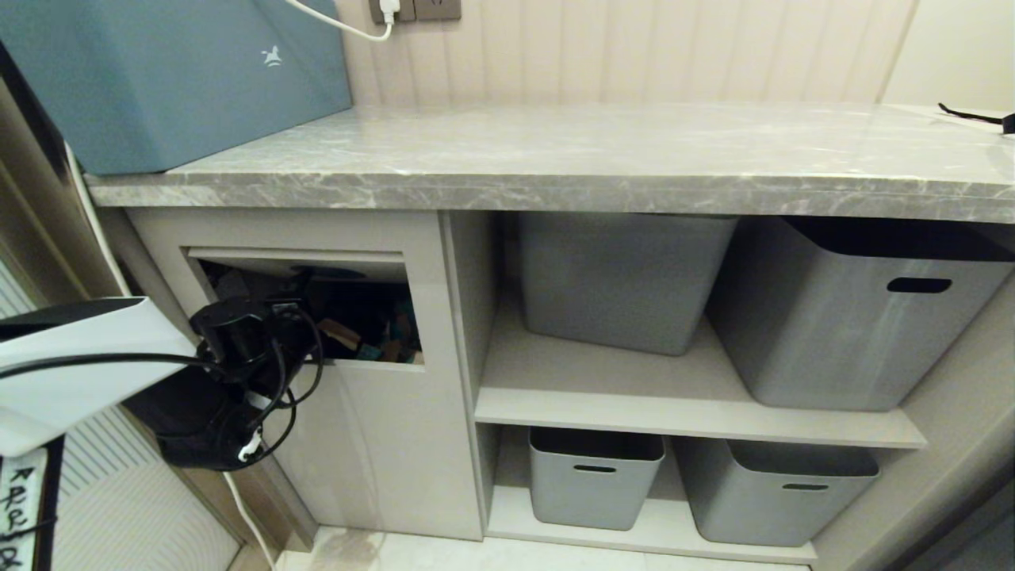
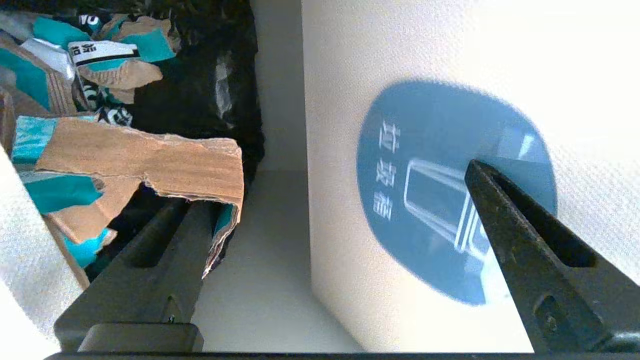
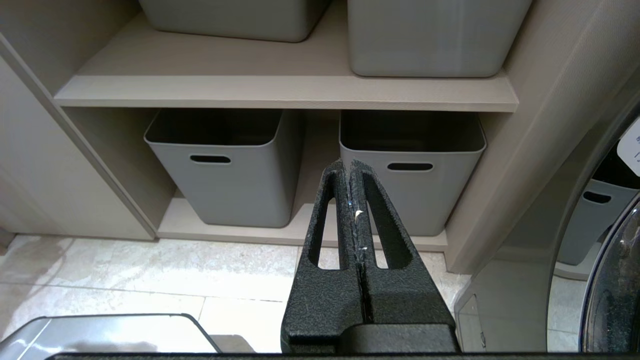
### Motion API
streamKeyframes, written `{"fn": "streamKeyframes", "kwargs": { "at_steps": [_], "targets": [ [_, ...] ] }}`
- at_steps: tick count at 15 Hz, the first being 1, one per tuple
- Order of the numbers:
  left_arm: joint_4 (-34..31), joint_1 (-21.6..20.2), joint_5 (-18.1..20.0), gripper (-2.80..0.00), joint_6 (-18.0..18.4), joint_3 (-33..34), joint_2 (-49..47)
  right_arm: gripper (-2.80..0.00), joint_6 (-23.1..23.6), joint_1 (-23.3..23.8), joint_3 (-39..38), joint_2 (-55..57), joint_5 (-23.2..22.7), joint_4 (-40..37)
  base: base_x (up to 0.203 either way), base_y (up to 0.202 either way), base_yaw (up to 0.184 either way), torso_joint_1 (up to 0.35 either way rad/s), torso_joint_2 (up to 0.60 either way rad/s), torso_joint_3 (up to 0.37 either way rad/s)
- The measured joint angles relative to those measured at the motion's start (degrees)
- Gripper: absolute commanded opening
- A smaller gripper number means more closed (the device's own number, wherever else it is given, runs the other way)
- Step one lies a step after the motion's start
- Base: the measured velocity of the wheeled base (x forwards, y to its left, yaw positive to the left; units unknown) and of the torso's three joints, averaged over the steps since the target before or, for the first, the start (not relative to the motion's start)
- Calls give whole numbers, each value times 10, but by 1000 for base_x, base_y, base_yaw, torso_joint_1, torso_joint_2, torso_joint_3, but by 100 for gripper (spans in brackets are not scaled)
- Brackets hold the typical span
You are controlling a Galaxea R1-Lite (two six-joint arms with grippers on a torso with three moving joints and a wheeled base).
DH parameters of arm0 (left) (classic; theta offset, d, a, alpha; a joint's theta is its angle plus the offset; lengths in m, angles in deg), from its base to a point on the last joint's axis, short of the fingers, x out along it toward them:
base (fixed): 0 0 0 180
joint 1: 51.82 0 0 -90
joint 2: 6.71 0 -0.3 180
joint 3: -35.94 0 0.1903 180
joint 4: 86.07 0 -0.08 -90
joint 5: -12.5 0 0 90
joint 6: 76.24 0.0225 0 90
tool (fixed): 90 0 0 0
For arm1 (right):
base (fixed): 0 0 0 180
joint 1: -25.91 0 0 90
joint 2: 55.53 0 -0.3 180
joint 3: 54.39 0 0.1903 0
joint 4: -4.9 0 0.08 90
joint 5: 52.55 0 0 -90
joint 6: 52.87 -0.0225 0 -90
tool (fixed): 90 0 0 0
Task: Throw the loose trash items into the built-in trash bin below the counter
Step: Put the garbage in the trash can
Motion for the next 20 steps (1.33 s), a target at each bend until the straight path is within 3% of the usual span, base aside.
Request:
{"fn": "streamKeyframes", "kwargs": {
  "at_steps": [10,15,20],
  "targets": [
    [0,0,-18,0,-46,27,-3,-280,0,0,0,0,0,0,0,0,0,0,0,0],
    [0,1,-18,0,-50,56,11,-280,0,0,0,0,0,0,0,0,0,0,0,0],
    [0,2,-44,0,-70,77,26,-280,0,0,0,0,0,0,0,0,0,0,0,0]
  ]
}}
